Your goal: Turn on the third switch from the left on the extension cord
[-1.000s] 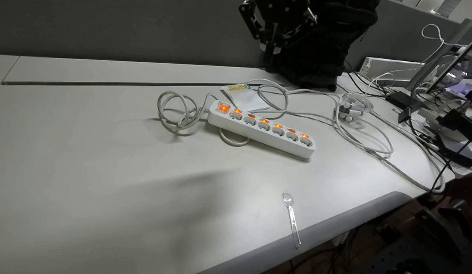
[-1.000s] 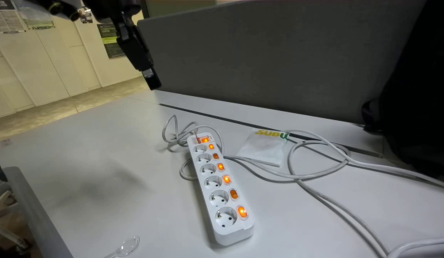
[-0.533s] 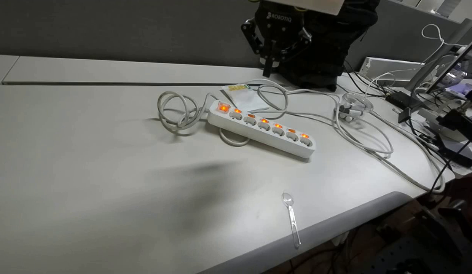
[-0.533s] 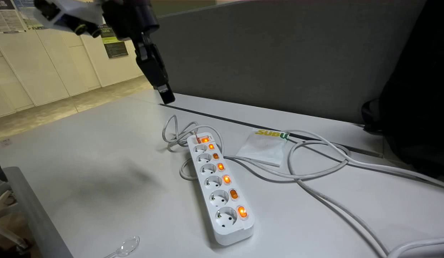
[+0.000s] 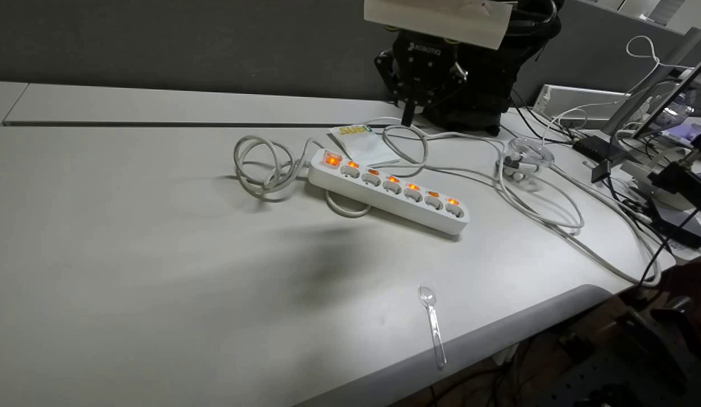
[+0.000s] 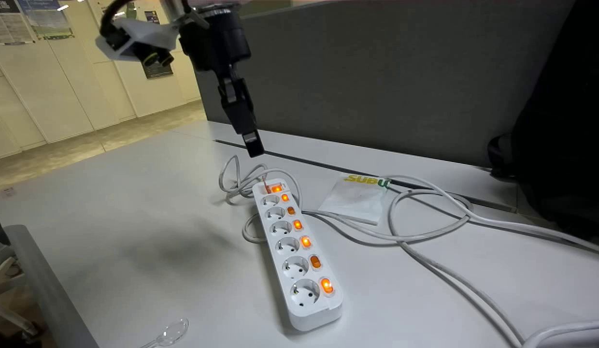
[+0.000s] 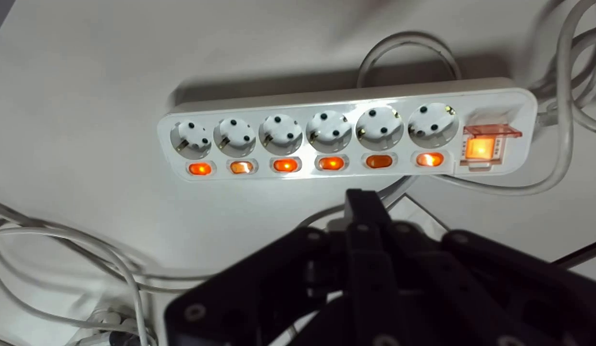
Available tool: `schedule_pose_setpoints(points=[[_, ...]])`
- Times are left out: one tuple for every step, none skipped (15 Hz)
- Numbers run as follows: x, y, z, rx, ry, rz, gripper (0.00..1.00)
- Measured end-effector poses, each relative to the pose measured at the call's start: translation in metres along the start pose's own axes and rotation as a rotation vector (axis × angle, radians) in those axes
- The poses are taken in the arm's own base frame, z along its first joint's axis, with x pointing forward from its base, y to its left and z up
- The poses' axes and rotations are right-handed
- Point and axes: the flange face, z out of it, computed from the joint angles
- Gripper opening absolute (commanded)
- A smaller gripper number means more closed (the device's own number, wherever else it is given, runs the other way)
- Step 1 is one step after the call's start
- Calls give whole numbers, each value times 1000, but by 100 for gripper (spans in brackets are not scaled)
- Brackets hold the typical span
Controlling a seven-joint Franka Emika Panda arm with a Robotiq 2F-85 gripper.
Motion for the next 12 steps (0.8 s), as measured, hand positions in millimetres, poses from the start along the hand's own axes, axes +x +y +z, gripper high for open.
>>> schedule_pose_setpoints(points=[[4, 0, 4, 3, -16, -24, 0], [8, 0, 8, 9, -31, -56, 0], [12, -2, 12, 16, -45, -91, 0], [15, -4, 14, 23, -55, -128, 0], [19, -7, 16, 30, -61, -161, 1], [22, -10, 17, 36, -61, -175, 1], [25, -13, 17, 38, -59, -182, 1], [27, -15, 17, 39, -57, -185, 1], [27, -16, 17, 40, -56, -188, 1], [27, -16, 17, 40, -55, -189, 0], [27, -17, 17, 40, -55, -190, 0], [27, -17, 17, 40, -55, -191, 0]])
